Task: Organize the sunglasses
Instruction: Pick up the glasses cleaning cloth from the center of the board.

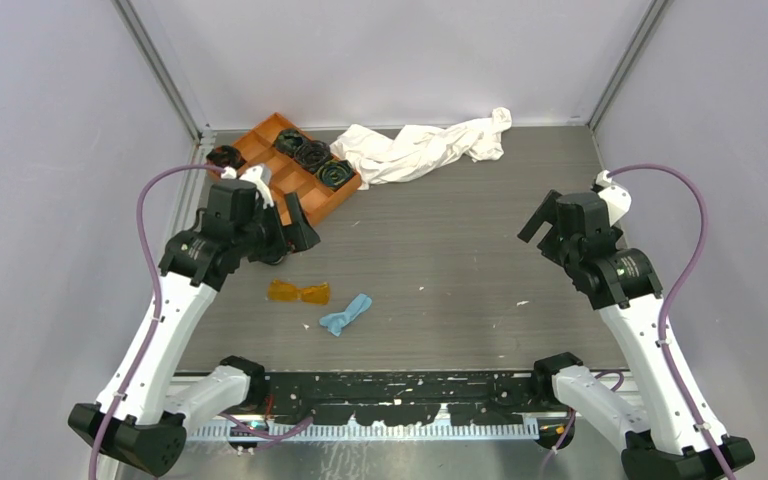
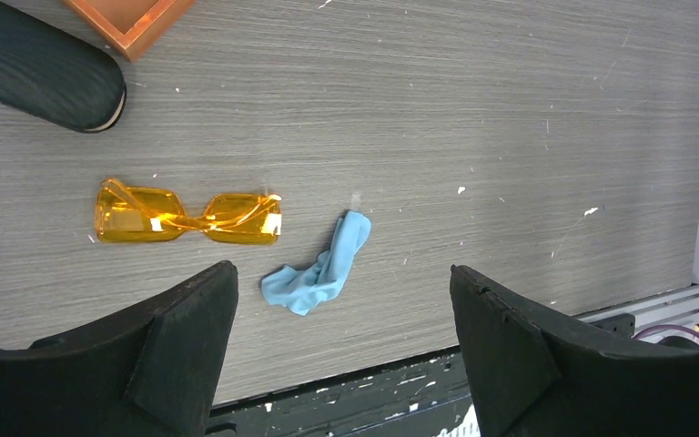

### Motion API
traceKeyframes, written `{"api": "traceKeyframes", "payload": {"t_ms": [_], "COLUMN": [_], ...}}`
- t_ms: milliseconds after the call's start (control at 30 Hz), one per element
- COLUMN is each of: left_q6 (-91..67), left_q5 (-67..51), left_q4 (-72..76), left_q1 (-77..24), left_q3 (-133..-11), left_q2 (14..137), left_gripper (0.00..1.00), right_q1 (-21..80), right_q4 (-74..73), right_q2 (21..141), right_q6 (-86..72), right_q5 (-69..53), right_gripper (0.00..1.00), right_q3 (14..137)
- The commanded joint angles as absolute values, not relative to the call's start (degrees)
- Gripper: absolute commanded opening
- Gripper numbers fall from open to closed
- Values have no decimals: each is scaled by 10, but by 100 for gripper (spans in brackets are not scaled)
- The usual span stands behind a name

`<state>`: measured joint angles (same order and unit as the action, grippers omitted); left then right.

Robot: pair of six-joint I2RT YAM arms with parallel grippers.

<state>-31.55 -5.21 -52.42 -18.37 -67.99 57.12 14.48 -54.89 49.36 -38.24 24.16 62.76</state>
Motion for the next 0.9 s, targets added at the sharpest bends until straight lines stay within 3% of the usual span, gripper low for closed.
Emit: {"api": "traceKeyframes", "payload": {"t_ms": [0,167,433,667,867], "left_q6": [-313,-388,-535,-511,-401], "left_q5": [-53,-98,43,113,51], "left_q4": [-503,-499,-478,-493,-499], "left_q1": [-183,-225,-428,-439,-439], "left_q3": [-667,-577,-460,-473,-532], "left_q2": [557,578,553,552,651], "left_gripper": [87,82,82,78,77], "right_q1": [142,143,143,143,143], "right_q4": [-533,-526,-497,-507,-510], "right_q2": [486,470,451,462,445], "right_q6": [-385,-395,-401,-413,-412], "right_q5": [242,234,203,189,197], "right_gripper": [100,100,100,100,100], "right_q3": [628,614,573,574,562]}}
